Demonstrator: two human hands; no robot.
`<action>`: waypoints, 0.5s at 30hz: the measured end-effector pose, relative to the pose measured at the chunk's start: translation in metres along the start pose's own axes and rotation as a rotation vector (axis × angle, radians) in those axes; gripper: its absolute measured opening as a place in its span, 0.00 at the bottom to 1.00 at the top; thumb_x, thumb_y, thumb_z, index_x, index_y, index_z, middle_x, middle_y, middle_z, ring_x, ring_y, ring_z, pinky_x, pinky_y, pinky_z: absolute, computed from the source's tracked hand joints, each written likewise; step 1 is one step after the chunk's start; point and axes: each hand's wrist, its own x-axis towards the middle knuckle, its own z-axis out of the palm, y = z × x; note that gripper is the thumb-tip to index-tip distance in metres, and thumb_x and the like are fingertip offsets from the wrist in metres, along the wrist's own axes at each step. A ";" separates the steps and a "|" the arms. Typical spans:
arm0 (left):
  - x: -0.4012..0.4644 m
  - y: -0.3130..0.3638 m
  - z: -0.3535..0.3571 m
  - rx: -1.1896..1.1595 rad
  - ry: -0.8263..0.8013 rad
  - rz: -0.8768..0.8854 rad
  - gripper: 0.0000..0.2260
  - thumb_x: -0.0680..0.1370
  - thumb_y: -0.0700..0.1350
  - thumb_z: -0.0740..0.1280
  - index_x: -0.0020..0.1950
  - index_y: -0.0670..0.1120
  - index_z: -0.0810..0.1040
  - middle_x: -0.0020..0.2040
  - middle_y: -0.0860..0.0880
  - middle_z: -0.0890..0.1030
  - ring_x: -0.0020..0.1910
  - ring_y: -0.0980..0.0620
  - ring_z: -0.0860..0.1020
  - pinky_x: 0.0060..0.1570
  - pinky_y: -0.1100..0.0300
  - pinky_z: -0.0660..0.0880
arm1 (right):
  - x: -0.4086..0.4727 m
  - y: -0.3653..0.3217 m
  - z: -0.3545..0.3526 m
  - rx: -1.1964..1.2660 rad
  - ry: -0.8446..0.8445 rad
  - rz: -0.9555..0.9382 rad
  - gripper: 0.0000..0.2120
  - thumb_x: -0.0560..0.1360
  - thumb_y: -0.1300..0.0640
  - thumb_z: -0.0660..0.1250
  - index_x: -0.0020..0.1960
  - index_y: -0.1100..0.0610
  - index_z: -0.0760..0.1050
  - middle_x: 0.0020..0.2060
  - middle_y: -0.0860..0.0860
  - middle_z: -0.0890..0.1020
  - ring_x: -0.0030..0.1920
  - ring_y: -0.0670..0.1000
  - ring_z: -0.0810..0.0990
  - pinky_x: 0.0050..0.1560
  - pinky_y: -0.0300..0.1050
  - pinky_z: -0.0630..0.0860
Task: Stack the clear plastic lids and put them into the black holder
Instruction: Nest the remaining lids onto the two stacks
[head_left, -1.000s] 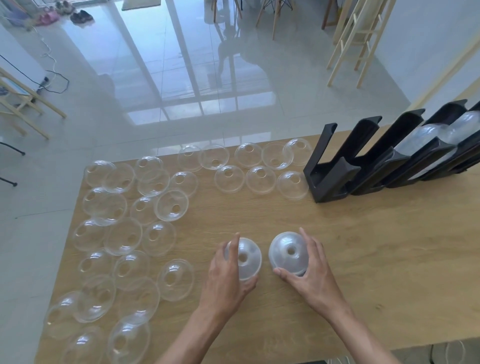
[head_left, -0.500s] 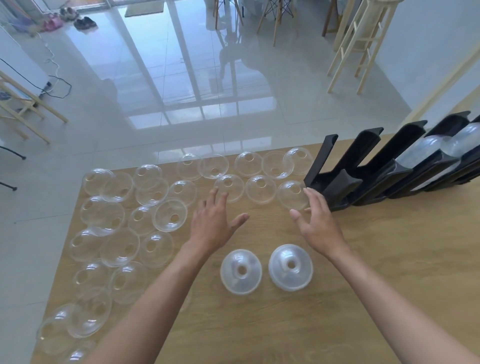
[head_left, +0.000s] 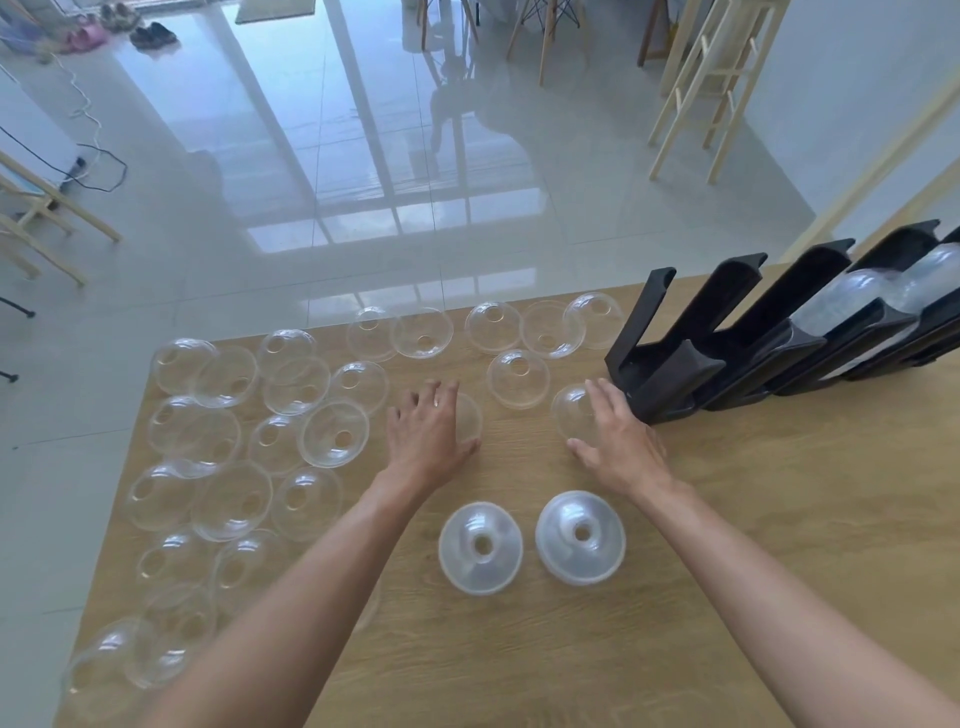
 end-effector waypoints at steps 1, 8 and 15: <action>-0.002 -0.001 0.004 -0.014 -0.036 -0.007 0.42 0.75 0.64 0.73 0.83 0.52 0.60 0.80 0.47 0.65 0.74 0.38 0.67 0.70 0.43 0.66 | 0.000 -0.002 -0.001 -0.007 -0.011 0.007 0.42 0.79 0.46 0.74 0.84 0.54 0.56 0.83 0.52 0.60 0.70 0.58 0.79 0.61 0.56 0.79; -0.024 -0.017 0.011 -0.084 0.028 -0.025 0.42 0.74 0.64 0.75 0.82 0.53 0.62 0.77 0.47 0.71 0.71 0.40 0.71 0.67 0.44 0.68 | -0.015 0.001 -0.011 -0.063 0.064 -0.071 0.38 0.75 0.41 0.77 0.79 0.54 0.67 0.71 0.50 0.76 0.64 0.55 0.81 0.51 0.52 0.81; -0.064 -0.019 -0.021 -0.231 0.136 0.011 0.39 0.74 0.65 0.75 0.80 0.54 0.67 0.75 0.49 0.74 0.71 0.44 0.71 0.66 0.46 0.67 | -0.017 0.001 -0.012 -0.065 0.027 -0.062 0.35 0.75 0.41 0.77 0.75 0.55 0.70 0.63 0.52 0.75 0.62 0.55 0.77 0.53 0.51 0.81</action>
